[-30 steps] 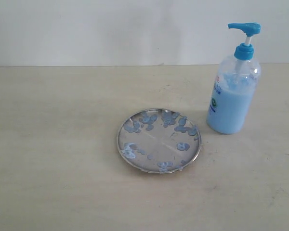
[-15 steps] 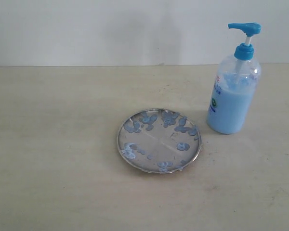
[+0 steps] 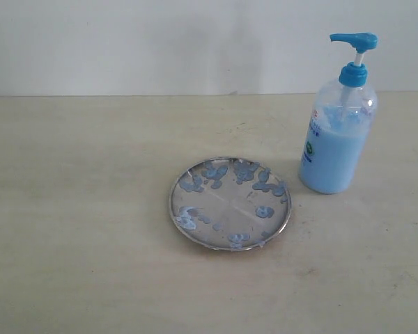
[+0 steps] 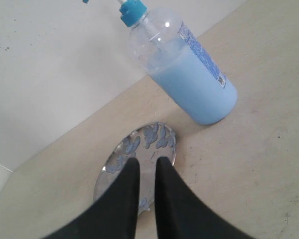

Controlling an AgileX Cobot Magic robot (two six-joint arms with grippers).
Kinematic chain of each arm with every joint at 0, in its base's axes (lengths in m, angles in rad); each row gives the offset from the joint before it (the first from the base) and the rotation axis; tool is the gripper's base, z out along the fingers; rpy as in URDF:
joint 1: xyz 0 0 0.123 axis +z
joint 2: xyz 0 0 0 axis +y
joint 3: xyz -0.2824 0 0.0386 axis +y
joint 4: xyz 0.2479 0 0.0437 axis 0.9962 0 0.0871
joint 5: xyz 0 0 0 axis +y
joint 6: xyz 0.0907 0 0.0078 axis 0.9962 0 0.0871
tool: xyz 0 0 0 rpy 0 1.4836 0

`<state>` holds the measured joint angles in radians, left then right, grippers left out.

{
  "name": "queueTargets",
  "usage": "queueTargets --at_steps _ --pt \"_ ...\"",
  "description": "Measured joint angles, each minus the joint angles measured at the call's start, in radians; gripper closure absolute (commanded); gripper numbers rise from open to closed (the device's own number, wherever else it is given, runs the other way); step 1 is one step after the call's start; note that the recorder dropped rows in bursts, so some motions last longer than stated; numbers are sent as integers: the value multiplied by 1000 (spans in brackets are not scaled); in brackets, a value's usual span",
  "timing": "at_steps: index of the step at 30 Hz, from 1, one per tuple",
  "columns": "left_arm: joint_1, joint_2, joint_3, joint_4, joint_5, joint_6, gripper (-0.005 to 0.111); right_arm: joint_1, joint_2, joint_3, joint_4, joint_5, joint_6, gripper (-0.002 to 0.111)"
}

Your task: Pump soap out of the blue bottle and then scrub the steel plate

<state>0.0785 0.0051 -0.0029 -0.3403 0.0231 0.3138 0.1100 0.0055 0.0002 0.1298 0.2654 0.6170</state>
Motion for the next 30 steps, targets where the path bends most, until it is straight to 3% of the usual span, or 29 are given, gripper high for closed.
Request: queueTargets --at_steps 3,7,11,18,30 --pt "6 8 0 284 187 -412 102 0 0 0 0 0 0 107" --pt "6 9 4 376 327 -551 102 0 0 0 0 0 0 107" --pt "6 9 4 393 336 -555 102 0 0 0 0 0 0 107" --pt "6 -1 4 266 333 -274 102 0 0 0 0 0 0 107" --pt "6 -1 4 250 329 -233 102 0 0 0 0 0 0 107"
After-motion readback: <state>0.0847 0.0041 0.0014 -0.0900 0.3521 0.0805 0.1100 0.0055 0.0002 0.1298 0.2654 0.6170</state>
